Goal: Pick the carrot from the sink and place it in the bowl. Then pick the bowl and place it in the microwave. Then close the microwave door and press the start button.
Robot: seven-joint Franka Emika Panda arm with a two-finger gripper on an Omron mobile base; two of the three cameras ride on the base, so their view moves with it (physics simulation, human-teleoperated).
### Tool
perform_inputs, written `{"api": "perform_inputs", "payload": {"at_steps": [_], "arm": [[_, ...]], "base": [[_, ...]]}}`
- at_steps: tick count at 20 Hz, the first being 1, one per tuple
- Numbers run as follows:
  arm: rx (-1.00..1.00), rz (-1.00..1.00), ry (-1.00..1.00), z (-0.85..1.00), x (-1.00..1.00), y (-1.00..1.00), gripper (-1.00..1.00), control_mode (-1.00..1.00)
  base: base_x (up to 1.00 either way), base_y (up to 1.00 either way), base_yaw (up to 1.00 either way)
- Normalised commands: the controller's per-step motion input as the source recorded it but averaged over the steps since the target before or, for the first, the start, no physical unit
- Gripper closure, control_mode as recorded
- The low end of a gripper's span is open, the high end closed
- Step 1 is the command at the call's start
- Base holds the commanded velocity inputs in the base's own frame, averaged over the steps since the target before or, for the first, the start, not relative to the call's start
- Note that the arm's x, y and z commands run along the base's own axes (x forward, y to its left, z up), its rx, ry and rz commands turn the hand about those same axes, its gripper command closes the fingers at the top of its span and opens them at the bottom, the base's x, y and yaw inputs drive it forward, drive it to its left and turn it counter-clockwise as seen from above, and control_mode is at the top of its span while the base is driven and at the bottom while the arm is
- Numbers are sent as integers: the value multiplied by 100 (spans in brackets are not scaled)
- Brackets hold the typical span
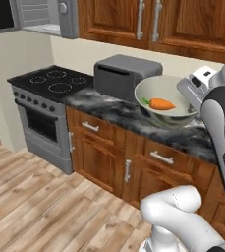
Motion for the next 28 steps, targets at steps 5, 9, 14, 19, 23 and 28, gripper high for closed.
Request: {"api": "perform_inputs", "payload": {"at_steps": [5, 9, 14, 19, 23, 28], "arm": [[0, 0, 0, 0, 0, 0, 100, 100], [0, 0, 0, 0, 0, 0, 100, 100], [0, 0, 0, 0, 0, 0, 100, 100], [0, 0, 0, 0, 0, 0, 100, 100], [0, 0, 0, 0, 0, 0, 100, 100], [0, 0, 0, 0, 0, 0, 100, 100]], "base": [[99, 19, 52], [100, 8, 42], [100, 15, 24], [100, 7, 3], [100, 17, -41], [88, 33, -65]]}}
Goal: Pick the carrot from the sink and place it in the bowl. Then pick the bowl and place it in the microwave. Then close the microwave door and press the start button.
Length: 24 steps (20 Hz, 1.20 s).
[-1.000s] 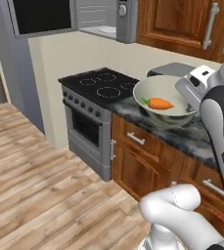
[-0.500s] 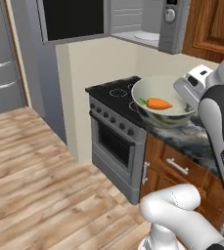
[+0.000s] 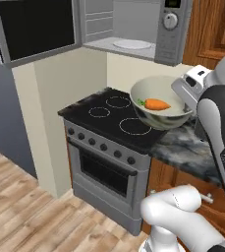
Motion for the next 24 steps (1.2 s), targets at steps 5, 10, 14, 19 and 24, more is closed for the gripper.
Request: {"api": "perform_inputs", "payload": {"at_steps": [5, 10, 14, 19, 24], "arm": [[0, 0, 0, 0, 0, 0, 100, 100], [0, 0, 0, 0, 0, 0, 100, 100], [0, 0, 0, 0, 0, 0, 100, 100], [0, 0, 0, 0, 0, 0, 100, 100], [0, 0, 0, 0, 0, 0, 100, 100]], "base": [[40, 73, -59], [9, 71, -59], [0, 48, -56], [1, 51, -39], [18, 65, -23]]}}
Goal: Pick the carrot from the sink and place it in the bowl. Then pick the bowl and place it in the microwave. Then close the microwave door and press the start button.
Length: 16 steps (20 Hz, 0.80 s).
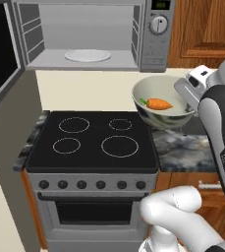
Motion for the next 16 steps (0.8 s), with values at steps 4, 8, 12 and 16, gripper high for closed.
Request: {"api": "perform_inputs", "payload": {"at_steps": [4, 8, 12, 16], "arm": [[0, 0, 0, 0, 0, 0, 100, 100], [0, 0, 0, 0, 0, 0, 100, 100], [0, 0, 0, 0, 0, 0, 100, 100], [0, 0, 0, 0, 0, 0, 100, 100]], "base": [[12, 60, -18], [3, 41, -18], [2, 7, -26], [12, 30, -27]]}}
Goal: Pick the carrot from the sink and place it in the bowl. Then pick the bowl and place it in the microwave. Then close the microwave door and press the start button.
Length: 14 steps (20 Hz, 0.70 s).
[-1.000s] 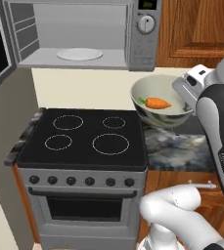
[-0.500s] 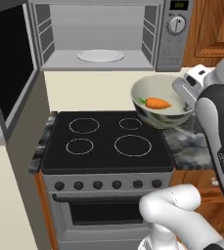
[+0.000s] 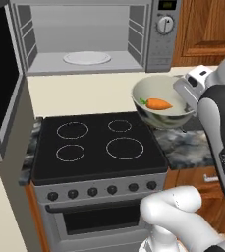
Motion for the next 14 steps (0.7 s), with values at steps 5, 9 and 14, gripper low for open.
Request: {"api": "perform_inputs", "payload": {"at_steps": [5, 9, 14], "arm": [[0, 0, 0, 0, 0, 0, 100, 100], [0, 0, 0, 0, 0, 0, 100, 100], [0, 0, 0, 0, 0, 0, 100, 100]], "base": [[26, 49, -18], [34, 35, -11], [32, 2, -4]]}}
